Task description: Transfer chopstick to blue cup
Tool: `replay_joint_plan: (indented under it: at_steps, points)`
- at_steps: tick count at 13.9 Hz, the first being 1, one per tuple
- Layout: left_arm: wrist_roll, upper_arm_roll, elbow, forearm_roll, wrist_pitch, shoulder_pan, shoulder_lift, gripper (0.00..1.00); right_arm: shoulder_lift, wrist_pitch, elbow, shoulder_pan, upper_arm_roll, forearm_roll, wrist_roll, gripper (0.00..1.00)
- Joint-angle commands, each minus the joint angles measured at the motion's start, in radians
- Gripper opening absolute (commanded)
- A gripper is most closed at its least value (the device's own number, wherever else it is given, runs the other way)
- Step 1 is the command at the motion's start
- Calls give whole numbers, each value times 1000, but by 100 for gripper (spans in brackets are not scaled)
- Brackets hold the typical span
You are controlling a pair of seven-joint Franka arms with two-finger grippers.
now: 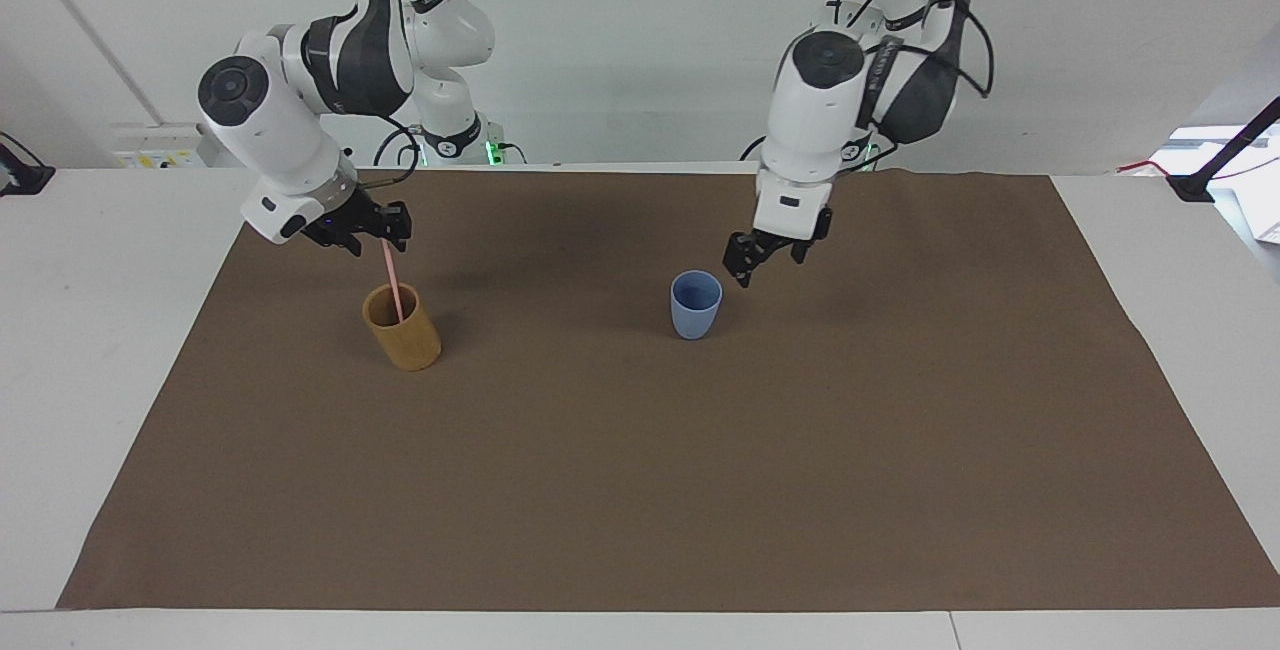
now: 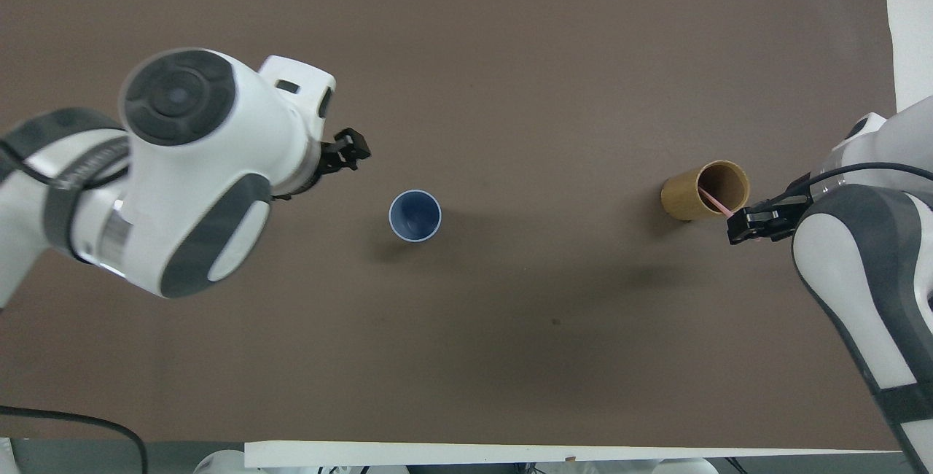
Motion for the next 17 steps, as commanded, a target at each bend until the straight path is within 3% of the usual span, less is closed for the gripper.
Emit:
replay_joint_plan:
  at_steps: [1, 4, 7, 9, 12, 17]
  points:
    - [300, -7, 42, 16, -136, 190, -82, 99, -12, 18, -19, 5, 1, 15, -3, 43]
    - [571, -8, 145, 40, -258, 362, -82, 99, -12, 19, -17, 14, 1, 15, -1, 26]
    - [580, -7, 139, 40, -247, 379, -85, 100, -9, 18, -11, 16, 1, 15, 0, 6]
    - [577, -7, 134, 40, -252, 379, -87, 100, -3, 4, 10, 16, 1, 13, -1, 2]
    - [574, -7, 133, 40, -250, 378, -90, 100, 47, -175, 180, 12, -1, -10, -3, 0]
    - [574, -7, 133, 40, -252, 379, -90, 100, 80, -603, 589, 14, 1, -51, -6, 0]
